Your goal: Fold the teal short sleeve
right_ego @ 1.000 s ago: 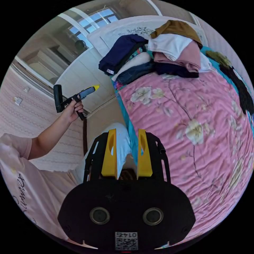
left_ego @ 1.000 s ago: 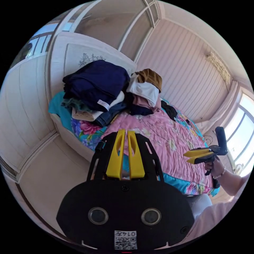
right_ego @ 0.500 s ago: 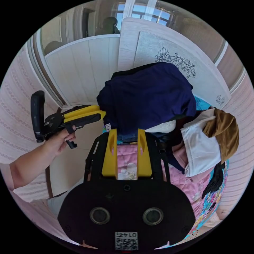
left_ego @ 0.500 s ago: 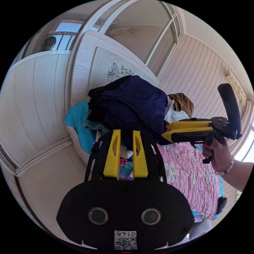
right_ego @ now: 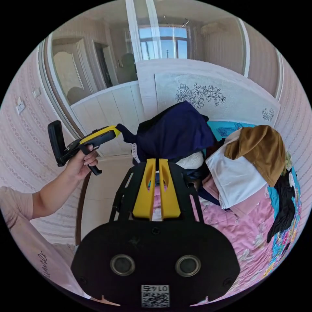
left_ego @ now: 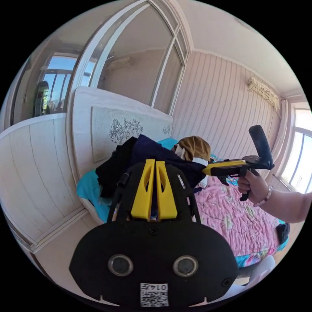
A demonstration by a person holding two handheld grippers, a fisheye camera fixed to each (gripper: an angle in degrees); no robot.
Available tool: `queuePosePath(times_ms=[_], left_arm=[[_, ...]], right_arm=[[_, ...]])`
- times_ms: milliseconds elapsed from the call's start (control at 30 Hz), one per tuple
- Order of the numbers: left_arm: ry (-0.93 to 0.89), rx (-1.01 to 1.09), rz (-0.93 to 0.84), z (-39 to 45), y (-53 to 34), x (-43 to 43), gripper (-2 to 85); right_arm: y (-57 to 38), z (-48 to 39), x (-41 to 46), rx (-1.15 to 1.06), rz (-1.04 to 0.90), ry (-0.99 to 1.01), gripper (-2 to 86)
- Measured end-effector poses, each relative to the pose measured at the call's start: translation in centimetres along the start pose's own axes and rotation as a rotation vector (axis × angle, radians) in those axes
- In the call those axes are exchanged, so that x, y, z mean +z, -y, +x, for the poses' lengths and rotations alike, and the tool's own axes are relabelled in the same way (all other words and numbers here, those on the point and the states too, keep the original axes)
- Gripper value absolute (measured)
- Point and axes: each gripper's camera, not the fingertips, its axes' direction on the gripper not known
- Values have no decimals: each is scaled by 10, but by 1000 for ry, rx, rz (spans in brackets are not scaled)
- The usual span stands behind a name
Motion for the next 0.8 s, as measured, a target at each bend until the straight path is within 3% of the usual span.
queuePosePath(times_ms=[267, 400, 500, 667, 800], left_arm=[[-220, 278, 118, 125, 90, -26, -10], [-311, 343, 111, 191, 102, -16, -10], [-476, 370, 73, 243, 102, 4, -10], [-951, 513, -174, 362, 63, 57, -10], [-1001, 562, -426, 435, -24, 114, -9]], right_arm=[[-118, 49, -187, 135, 308, 136, 3], [-204, 70, -262, 270, 391, 81, 1], [-290, 85, -323, 415, 466, 37, 1], [-455, 83, -407, 786, 435, -191, 2], [-554, 87, -423, 1122, 240, -371, 4]])
